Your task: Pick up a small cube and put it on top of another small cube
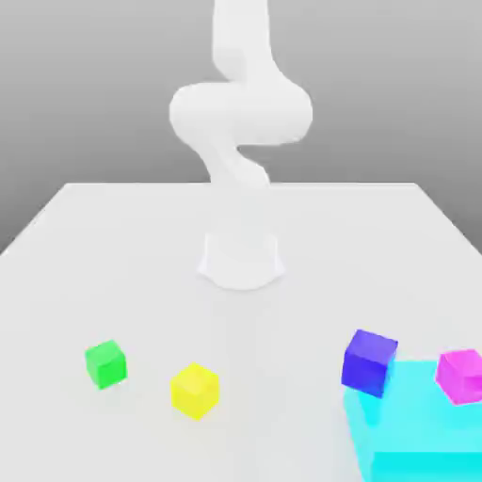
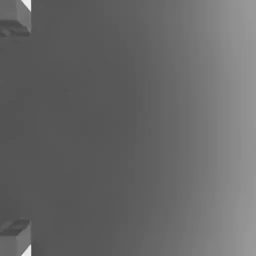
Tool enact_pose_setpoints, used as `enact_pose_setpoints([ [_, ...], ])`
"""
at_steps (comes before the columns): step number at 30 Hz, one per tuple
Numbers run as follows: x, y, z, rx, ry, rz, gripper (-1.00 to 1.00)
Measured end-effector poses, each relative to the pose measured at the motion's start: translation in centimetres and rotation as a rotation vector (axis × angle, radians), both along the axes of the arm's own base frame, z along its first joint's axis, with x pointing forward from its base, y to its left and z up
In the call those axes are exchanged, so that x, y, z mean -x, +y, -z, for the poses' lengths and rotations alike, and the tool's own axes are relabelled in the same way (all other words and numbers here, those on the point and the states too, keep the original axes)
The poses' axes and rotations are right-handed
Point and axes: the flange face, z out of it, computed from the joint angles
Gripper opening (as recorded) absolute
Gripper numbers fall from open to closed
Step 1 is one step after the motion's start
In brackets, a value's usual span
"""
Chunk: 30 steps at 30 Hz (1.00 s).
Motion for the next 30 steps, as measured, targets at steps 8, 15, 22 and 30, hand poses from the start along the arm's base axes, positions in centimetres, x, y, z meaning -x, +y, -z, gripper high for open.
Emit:
enact_pose_setpoints([
  [8, -4.9, -9.7, 19.6, -0.099, 0.274, 0.306, 0.0],
  [15, -0.5, -16.4, 35.8, -0.216, 0.491, 0.563, 0.0],
  [22, 6.7, -18.8, 48.0, -0.331, 0.654, 0.766, 0.0],
  [30, 7.1, -18.7, 53.4, -0.333, 0.661, 0.772, -1.0],
])
